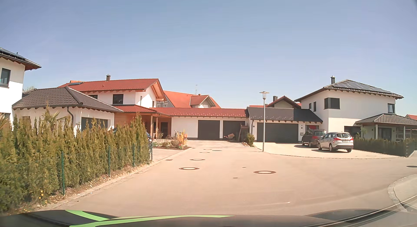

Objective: Follow the waypoints while adhering to traffic rules and regulations

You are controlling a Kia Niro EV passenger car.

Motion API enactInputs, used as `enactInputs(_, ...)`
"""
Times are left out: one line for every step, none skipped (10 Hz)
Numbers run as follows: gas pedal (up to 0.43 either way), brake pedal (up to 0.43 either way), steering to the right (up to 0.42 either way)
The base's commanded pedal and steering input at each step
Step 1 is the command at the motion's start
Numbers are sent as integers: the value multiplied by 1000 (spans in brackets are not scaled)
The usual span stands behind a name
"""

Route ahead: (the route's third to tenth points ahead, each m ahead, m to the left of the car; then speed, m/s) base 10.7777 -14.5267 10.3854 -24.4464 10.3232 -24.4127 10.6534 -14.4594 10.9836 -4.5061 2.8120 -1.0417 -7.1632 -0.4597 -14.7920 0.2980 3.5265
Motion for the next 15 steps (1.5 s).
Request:
enactInputs(79,0,62)
enactInputs(79,0,79)
enactInputs(79,0,106)
enactInputs(79,0,138)
enactInputs(79,0,175)
enactInputs(79,0,215)
enactInputs(59,0,266)
enactInputs(8,0,322)
enactInputs(0,0,353)
enactInputs(0,0,375)
enactInputs(0,0,392)
enactInputs(8,0,414)
enactInputs(20,0,445)
enactInputs(28,0,467)
enactInputs(28,0,469)
